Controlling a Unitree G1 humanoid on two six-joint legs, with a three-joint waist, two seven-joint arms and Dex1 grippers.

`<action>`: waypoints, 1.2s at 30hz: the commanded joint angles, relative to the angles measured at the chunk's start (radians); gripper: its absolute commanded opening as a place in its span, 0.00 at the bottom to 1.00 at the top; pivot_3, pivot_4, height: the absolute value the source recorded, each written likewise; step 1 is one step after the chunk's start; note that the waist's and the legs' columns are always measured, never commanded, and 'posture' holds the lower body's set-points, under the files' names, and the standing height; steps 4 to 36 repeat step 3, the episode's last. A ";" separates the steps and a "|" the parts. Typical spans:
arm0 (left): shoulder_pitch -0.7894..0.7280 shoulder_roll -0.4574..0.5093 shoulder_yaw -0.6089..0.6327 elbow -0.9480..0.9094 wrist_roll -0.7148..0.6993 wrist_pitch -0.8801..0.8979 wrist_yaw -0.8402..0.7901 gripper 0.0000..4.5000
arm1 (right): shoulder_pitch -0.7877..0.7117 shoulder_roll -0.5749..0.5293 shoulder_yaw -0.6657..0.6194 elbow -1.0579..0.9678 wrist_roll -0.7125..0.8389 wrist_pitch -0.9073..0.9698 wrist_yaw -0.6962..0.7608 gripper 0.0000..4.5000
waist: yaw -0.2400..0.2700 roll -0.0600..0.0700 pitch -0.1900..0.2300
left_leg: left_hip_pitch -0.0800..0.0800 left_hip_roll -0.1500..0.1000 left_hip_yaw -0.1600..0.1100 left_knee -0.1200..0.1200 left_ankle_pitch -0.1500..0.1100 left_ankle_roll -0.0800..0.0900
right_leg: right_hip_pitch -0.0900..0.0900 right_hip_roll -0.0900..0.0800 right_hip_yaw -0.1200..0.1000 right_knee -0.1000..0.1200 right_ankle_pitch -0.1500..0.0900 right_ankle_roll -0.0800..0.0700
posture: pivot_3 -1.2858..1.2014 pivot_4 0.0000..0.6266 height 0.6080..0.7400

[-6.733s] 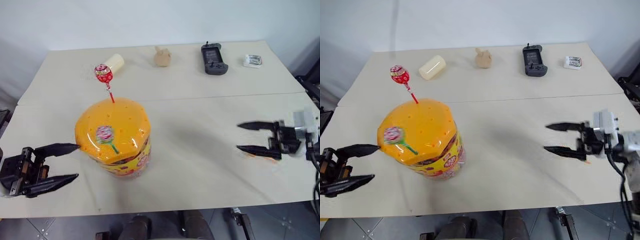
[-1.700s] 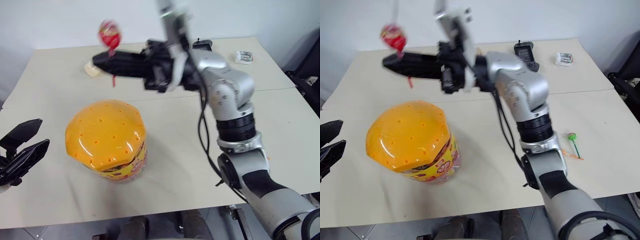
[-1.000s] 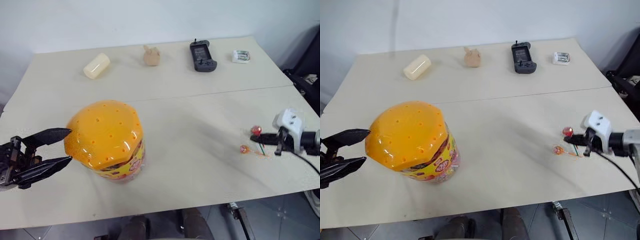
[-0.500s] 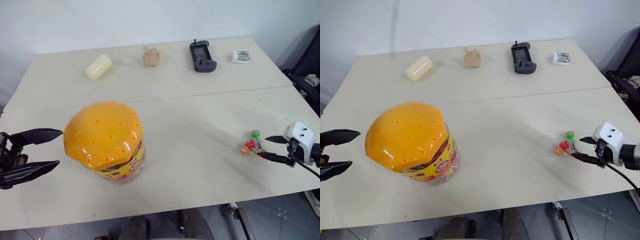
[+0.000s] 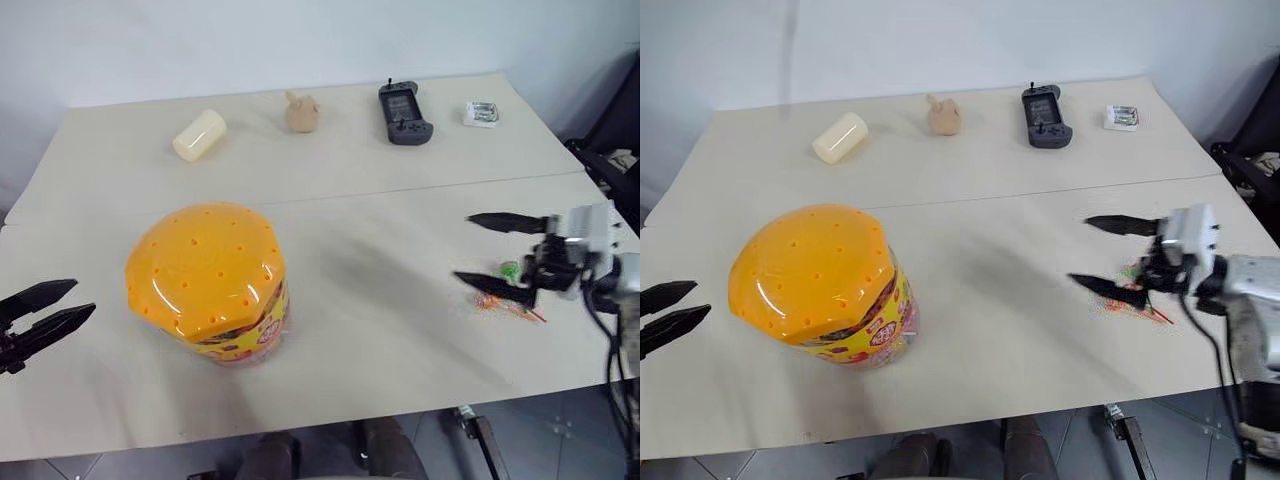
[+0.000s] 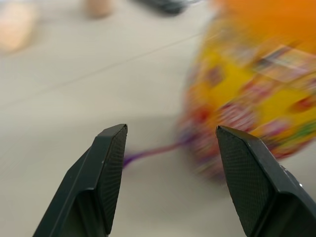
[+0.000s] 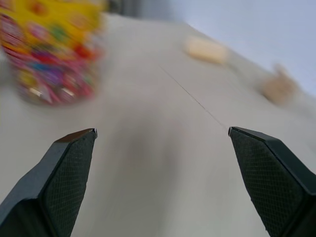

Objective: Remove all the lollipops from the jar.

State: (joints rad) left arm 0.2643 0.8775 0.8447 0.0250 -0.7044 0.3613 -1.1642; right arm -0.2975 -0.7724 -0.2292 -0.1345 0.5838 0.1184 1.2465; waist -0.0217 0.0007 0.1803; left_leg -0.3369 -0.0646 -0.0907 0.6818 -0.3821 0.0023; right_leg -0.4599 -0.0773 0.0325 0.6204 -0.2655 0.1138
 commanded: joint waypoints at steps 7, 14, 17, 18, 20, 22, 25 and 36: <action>-0.044 -0.095 0.006 -0.018 0.062 -0.087 0.168 0.68 | -0.016 0.112 0.103 0.033 -0.143 -0.147 -0.082 0.99 | 0.013 -0.006 -0.003 | 0.000 -0.001 0.000 0.001 0.000 0.000 | 0.000 0.000 0.000 0.000 0.000 0.000 | 0.52 0.24 1.00; -0.044 -0.095 0.006 -0.018 0.062 -0.087 0.168 0.68 | -0.016 0.112 0.103 0.033 -0.143 -0.147 -0.082 0.99 | 0.013 -0.006 -0.003 | 0.000 -0.001 0.000 0.001 0.000 0.000 | 0.000 0.000 0.000 0.000 0.000 0.000 | 0.52 0.24 1.00; -0.044 -0.095 0.006 -0.018 0.062 -0.087 0.168 0.68 | -0.016 0.112 0.103 0.033 -0.143 -0.147 -0.082 0.99 | 0.013 -0.006 -0.003 | 0.000 -0.001 0.000 0.001 0.000 0.000 | 0.000 0.000 0.000 0.000 0.000 0.000 | 0.52 0.24 1.00; -0.044 -0.095 0.006 -0.018 0.062 -0.087 0.168 0.68 | -0.016 0.112 0.103 0.033 -0.143 -0.147 -0.082 0.99 | 0.013 -0.006 -0.003 | 0.000 -0.001 0.000 0.001 0.000 0.000 | 0.000 0.000 0.000 0.000 0.000 0.000 | 0.52 0.24 1.00; -0.044 -0.095 0.006 -0.018 0.062 -0.087 0.168 0.68 | -0.016 0.112 0.103 0.033 -0.143 -0.147 -0.082 0.99 | 0.013 -0.006 -0.003 | 0.000 -0.001 0.000 0.001 0.000 0.000 | 0.000 0.000 0.000 0.000 0.000 0.000 | 0.52 0.24 1.00; -0.044 -0.095 0.006 -0.018 0.062 -0.087 0.168 0.68 | -0.016 0.112 0.103 0.033 -0.143 -0.147 -0.082 0.99 | 0.013 -0.006 -0.003 | 0.000 -0.001 0.000 0.001 0.000 0.000 | 0.000 0.000 0.000 0.000 0.000 0.000 | 0.52 0.24 1.00; -0.044 -0.095 0.006 -0.018 0.062 -0.087 0.168 0.68 | -0.016 0.112 0.103 0.033 -0.143 -0.147 -0.082 0.99 | 0.013 -0.006 -0.003 | 0.000 -0.001 0.000 0.001 0.000 0.000 | 0.000 0.000 0.000 0.000 0.000 0.000 | 0.52 0.24 1.00; -0.044 -0.095 0.006 -0.018 0.062 -0.087 0.168 0.68 | -0.016 0.112 0.103 0.033 -0.143 -0.147 -0.082 0.99 | 0.013 -0.006 -0.003 | 0.000 -0.001 0.000 0.001 0.000 0.000 | 0.000 0.000 0.000 0.000 0.000 0.000 | 0.52 0.24 1.00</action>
